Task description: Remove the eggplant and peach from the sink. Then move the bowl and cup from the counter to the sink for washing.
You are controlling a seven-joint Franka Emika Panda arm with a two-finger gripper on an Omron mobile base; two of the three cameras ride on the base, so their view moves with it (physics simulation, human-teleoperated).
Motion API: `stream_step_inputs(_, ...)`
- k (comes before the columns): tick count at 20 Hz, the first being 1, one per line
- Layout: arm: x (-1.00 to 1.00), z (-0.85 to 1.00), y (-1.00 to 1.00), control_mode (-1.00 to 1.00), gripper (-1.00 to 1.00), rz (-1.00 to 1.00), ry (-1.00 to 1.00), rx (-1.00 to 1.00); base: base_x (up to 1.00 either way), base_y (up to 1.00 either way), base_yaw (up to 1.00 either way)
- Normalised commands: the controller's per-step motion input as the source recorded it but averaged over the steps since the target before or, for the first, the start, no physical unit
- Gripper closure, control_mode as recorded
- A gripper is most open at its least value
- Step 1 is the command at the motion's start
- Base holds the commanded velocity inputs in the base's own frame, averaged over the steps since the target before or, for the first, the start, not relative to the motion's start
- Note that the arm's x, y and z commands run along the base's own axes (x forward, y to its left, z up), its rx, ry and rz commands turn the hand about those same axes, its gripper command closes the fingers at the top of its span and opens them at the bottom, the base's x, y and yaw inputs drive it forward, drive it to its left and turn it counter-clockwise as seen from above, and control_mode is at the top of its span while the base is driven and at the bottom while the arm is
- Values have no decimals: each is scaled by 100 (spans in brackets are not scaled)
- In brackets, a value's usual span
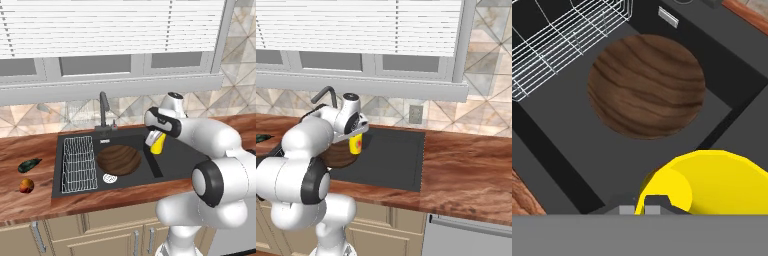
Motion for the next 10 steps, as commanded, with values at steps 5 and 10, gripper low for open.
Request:
stream_step_inputs(5, 0, -5, 9, -100, 100, 0, 0, 0, 0, 0, 0)
stream_step_inputs(10, -2, -4, 13, -100, 100, 0, 0, 0, 0, 0, 0)
